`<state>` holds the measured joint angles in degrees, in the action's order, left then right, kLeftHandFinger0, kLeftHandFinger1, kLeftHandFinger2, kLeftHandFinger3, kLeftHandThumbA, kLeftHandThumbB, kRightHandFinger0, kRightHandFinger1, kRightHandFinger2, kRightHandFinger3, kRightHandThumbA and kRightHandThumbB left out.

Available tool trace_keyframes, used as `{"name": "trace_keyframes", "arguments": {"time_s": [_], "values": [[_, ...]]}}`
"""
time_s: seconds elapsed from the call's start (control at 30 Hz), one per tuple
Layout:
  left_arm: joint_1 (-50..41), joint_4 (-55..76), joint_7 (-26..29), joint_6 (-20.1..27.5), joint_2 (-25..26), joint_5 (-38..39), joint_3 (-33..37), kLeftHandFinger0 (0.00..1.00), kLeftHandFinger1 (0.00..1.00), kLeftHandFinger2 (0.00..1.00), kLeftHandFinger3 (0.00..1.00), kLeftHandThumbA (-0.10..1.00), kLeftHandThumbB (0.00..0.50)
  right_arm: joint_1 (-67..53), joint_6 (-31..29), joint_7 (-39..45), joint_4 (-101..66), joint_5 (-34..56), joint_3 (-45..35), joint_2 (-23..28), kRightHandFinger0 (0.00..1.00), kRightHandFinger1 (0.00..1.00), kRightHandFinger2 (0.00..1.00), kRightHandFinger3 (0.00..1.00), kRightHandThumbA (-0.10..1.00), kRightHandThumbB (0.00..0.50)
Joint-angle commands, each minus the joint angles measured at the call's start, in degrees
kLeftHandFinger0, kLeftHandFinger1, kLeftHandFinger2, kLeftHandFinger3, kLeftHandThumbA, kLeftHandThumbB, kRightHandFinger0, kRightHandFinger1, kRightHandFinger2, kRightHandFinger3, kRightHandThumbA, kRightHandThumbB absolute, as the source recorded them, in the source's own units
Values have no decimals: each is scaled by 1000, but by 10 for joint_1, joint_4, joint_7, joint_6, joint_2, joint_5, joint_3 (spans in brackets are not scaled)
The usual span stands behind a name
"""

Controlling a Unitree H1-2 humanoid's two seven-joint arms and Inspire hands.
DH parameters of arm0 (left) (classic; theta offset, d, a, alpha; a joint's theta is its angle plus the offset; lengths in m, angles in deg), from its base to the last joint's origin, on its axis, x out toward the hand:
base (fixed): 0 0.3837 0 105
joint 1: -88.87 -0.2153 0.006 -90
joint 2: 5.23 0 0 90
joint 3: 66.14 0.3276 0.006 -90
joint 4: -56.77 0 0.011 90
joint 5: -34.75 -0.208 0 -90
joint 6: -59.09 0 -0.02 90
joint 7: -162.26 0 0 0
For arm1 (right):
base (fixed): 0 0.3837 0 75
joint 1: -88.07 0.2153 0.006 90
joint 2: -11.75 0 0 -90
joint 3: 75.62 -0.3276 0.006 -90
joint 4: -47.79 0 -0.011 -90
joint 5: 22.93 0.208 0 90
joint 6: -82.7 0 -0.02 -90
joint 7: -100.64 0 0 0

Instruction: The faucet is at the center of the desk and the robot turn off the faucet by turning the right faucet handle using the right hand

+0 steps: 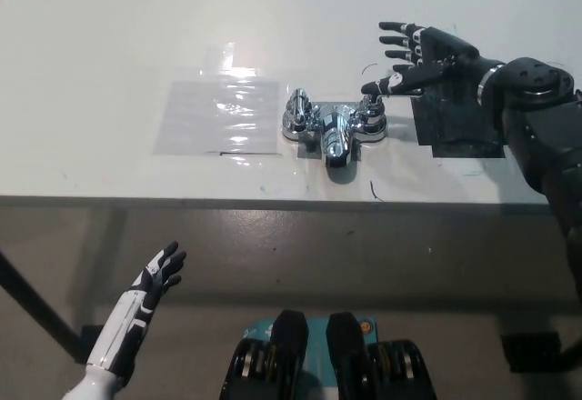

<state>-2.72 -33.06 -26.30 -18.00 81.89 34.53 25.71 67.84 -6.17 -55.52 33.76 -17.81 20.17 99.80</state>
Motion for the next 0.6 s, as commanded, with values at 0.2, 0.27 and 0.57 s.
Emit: {"name": "trace_keyframes", "arguments": {"time_s": [0.2,0.27,0.57], "values": [[9,10,-7,19,5,5,0,1000,1000,1000,1000,1000,442,44,-16,-2,10,-12,-10,0,1000,1000,1000,1000,1000,451],[11,11,-8,17,5,6,0,1000,1000,1000,1000,1000,454,43,-17,-2,10,-12,-13,-1,1000,1000,1000,1000,1000,435],[14,11,-9,18,7,8,0,1000,1000,1000,1000,1000,448,30,-17,7,16,-11,-22,-11,1000,1000,1000,1000,1000,427]]}}
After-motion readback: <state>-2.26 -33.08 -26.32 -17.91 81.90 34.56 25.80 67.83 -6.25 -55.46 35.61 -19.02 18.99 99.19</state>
